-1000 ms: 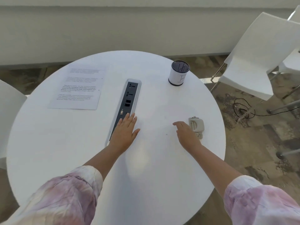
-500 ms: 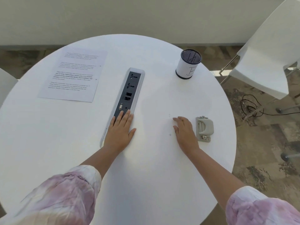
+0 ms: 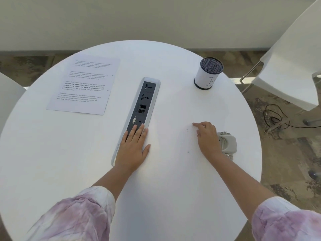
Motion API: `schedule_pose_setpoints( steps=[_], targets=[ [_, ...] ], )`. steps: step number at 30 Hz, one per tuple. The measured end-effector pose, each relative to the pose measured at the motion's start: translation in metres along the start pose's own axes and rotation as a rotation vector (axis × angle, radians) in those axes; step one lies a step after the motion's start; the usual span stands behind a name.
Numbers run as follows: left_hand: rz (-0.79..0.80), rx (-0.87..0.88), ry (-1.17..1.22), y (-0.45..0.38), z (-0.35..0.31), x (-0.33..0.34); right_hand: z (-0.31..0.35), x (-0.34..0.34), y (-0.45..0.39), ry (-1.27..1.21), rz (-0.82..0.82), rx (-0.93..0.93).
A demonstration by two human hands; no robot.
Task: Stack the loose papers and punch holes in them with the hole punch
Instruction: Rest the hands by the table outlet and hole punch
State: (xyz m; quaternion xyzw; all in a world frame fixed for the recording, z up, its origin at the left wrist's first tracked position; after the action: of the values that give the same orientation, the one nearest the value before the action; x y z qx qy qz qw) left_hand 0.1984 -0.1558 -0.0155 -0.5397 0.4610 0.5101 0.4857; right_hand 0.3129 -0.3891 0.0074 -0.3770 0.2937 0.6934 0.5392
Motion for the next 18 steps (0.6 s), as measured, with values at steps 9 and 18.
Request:
schedule_pose_setpoints(
  steps=[9, 18],
  targets=[
    [0.000, -0.004, 0.007, -0.001, 0.001, 0.002, 0.011, 0.006, -0.019, -0.182, 0.093, 0.090],
    [0.021, -0.007, 0.007, -0.001, 0.001, 0.002, 0.016, 0.006, -0.020, -0.147, 0.081, 0.196]
  ],
)
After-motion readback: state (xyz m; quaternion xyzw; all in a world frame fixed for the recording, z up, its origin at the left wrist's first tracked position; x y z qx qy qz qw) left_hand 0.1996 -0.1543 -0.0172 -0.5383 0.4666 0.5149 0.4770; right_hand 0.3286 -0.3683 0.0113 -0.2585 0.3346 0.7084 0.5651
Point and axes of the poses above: each hand's wrist, its own y-axis away from the middle knuckle, its own x-axis out of the palm, z = x × y, the point moved 7 cm from there along -y, towards the middle knuckle, and after that the axes turned 10 degrees about -y, right-handed, at the moved point
